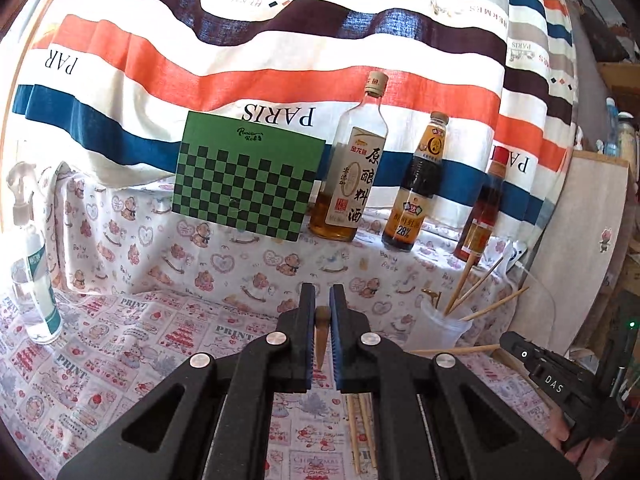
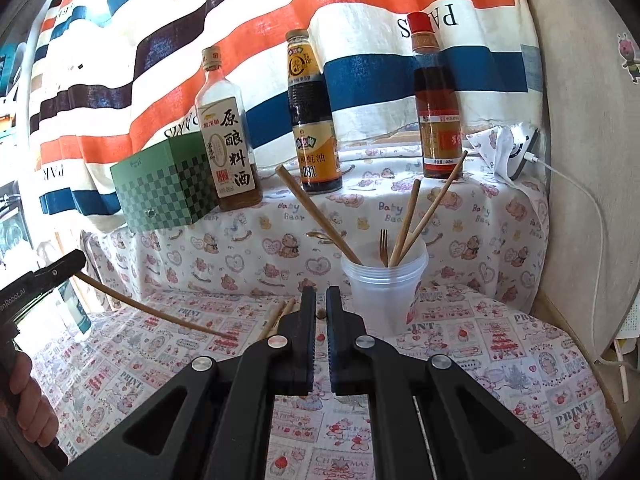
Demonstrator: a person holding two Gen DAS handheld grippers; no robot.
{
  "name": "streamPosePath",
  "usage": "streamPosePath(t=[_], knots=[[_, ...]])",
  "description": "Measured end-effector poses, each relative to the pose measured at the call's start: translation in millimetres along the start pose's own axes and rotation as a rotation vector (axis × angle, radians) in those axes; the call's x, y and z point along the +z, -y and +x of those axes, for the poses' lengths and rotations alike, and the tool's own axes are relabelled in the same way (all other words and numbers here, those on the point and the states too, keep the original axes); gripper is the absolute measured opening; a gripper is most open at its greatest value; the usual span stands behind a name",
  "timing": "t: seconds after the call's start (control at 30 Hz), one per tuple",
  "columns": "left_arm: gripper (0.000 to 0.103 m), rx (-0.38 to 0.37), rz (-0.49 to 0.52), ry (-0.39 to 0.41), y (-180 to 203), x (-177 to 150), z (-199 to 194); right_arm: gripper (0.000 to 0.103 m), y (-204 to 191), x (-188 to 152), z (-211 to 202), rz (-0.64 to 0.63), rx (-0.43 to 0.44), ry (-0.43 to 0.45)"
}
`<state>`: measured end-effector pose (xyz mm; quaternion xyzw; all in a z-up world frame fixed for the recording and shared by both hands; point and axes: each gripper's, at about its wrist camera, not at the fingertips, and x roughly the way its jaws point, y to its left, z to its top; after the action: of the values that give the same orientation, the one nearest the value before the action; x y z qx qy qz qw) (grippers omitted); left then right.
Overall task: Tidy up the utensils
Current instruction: 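Lift both held chopsticks upright toward the cup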
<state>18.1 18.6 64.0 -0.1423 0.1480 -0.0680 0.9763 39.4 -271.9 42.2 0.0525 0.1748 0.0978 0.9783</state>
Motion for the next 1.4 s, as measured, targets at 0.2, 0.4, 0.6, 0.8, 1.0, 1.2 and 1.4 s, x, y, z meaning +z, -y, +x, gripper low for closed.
streamPosePath(t=[0.2,0.4,0.6,0.8,1.0,1.2,1.4], knots=[[0.006,0.0,0.012,0.003,6.6,-2.4,-4.0,0.006,4.4,4.1,-6.9,0.032,0.016,0.032],[0.006,0.007,0.016,0.023,8.4,-5.3,-5.1,0.006,3.2,2.7,-7.1,0.032,0.003,0.04],[0.006,0.02,-0.013,0.09,1.6,-0.2,-18.4,0.006,7.8,6.7,-24.6,0.044,-0.027,0.134],[0.006,0.027,-0.012,0.101,1.2,1.0,-20.4,0.006,3.2,9.5,-39.8,0.028,-0.043,0.2],[0.006,-0.005,0.034,0.094,9.4,0.0,-20.7,0.006,2.5,10.1,-42.0,0.018,-0.044,0.207],[0.007,-0.029,0.086,0.038,22.9,-5.6,-10.0,0.006,0.8,9.3,-40.5,0.003,-0.055,0.211],[0.006,0.004,0.093,-0.008,23.5,-13.7,6.8,0.006,1.6,8.8,-34.3,0.009,-0.024,0.175]])
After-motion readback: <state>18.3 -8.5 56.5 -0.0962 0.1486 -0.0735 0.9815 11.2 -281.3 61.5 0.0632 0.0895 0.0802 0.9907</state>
